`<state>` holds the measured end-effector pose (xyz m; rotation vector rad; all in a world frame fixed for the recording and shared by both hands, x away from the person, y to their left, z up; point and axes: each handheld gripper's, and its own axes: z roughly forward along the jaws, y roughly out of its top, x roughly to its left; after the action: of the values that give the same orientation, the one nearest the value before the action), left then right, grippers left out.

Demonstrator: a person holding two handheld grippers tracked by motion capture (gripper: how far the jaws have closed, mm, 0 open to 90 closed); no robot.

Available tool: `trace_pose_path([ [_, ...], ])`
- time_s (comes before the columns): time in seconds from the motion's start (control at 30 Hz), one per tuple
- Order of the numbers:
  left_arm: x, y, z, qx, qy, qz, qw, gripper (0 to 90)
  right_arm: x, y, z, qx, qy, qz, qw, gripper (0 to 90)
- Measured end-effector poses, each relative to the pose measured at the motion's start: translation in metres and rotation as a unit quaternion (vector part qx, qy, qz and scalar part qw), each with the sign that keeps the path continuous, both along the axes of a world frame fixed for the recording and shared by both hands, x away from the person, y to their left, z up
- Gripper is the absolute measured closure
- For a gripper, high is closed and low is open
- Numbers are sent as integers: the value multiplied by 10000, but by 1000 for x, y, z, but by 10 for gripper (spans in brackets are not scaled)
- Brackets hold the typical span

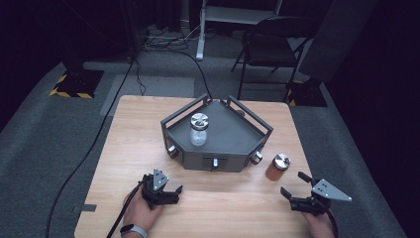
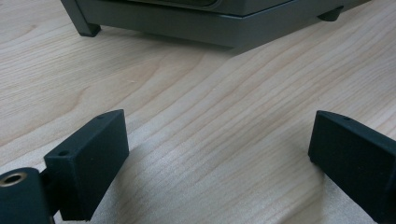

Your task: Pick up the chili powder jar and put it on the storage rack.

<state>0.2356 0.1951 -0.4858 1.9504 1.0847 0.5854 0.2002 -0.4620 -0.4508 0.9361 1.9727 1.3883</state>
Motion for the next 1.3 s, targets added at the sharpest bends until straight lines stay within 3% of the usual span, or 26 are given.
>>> trace_pose_path([
  [0.23,0,0,0,-1,3,11,10000,49,7,1,7,128,-41,-200,9997,61],
  [0.47,0,0,0,1,3,11,10000,49,28,7,5,-157,127,-242,9995,47],
  [0.67,0,-1,0,2,4,11,10000,49,46,8,2,157,307,-325,9989,53],
  [1.0,-1,-1,0,5,2,25,10000,50,74,29,3,-215,402,-165,9988,118],
  [1.2,-1,-1,0,4,1,25,10000,50,89,38,-1,-694,858,-87,9939,241],
  [1.23,-1,-1,0,5,1,24,10000,50,86,40,-1,-809,792,-152,9935,293],
  [1.3,-1,-1,0,5,1,23,10000,50,87,39,-1,-748,836,-147,9936,296],
])
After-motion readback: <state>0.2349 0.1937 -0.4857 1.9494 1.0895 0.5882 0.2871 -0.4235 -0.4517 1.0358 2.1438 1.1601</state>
